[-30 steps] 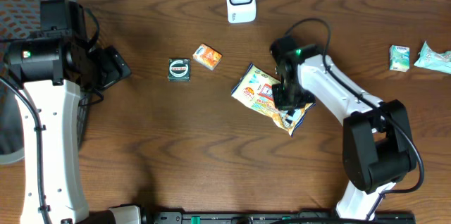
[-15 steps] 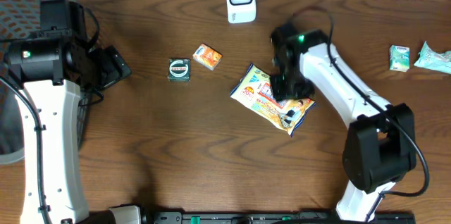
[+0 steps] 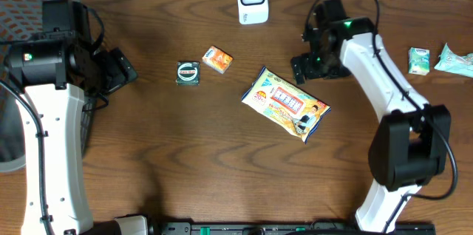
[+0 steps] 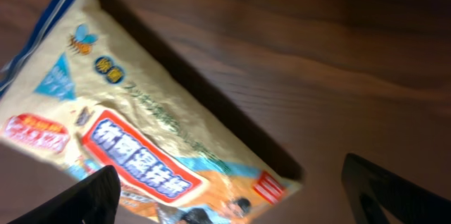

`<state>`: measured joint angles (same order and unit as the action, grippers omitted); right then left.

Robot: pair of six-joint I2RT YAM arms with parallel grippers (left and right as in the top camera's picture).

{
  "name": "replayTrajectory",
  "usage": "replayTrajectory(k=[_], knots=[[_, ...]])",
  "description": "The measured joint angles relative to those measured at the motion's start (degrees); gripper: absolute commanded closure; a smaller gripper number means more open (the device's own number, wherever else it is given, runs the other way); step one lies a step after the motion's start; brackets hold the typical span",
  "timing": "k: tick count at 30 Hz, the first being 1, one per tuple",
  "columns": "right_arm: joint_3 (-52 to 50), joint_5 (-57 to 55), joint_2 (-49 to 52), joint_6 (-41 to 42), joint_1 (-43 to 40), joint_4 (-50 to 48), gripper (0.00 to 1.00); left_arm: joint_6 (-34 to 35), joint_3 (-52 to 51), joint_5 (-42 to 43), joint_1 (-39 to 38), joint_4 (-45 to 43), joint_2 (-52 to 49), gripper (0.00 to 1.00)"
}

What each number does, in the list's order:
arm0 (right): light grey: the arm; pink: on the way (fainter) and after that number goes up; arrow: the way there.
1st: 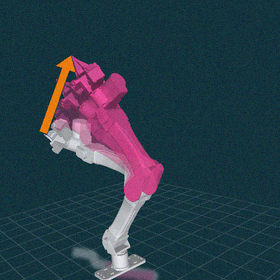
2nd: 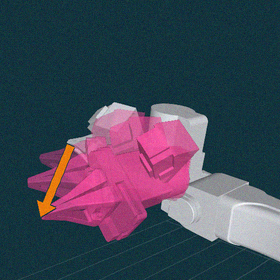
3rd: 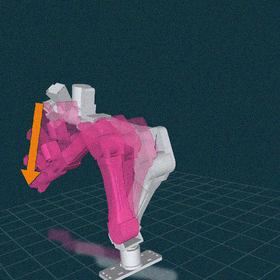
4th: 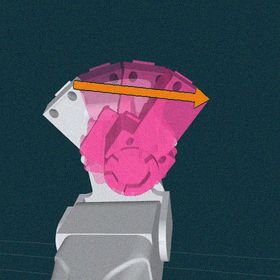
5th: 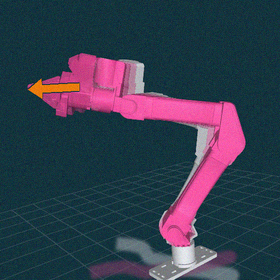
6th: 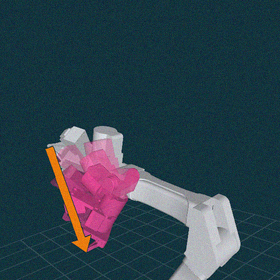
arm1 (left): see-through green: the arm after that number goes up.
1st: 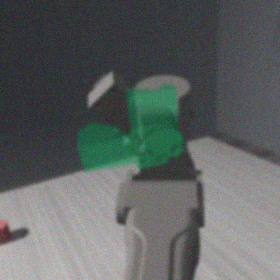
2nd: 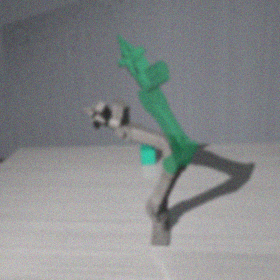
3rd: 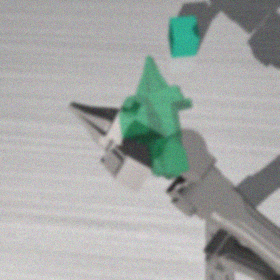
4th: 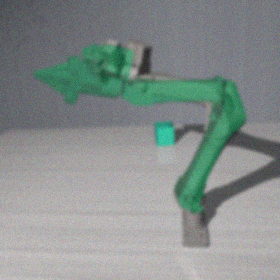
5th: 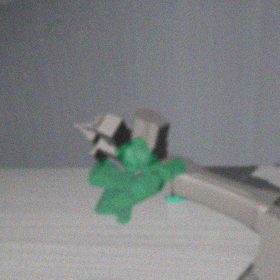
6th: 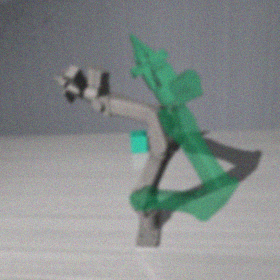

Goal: Scan the item barcode

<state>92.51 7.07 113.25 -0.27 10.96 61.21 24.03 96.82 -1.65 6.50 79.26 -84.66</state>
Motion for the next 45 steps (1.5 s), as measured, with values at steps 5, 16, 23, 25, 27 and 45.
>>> replayTrajectory(k=[5,16,23,25,27,45], knots=[[-0.63,12.74,4.55,-6.82,-3.26,0.94,0.04,0.0,0.0,0.0,0.0,0.0,0.0,0.02],[-1.2,15.1,6.08,-7.13,-1.42,5.11,0.01,0.0,0.0,0.02,0.0,0.02,0.02,0.02],[-1.27,1.46,-2.4,-0.07,5.09,6.86,0.01,0.02,0.0,0.0,0.0,0.0,0.02,0.02],[-1.27,-3.41,-4.15,3.32,9.11,6.86,0.01,0.0,0.0,0.0,0.0,0.0,0.0,0.02],[-1.64,-7.69,-4.44,6.27,13.16,5.88,0.01,0.02,0.0,0.0,0.0,0.0,0.0,0.02],[-25.68,-40.17,-4.11,15.85,31.17,-17.27,0.01,0.02,0.0,0.0,0.0,0.0,0.02,0.02]])
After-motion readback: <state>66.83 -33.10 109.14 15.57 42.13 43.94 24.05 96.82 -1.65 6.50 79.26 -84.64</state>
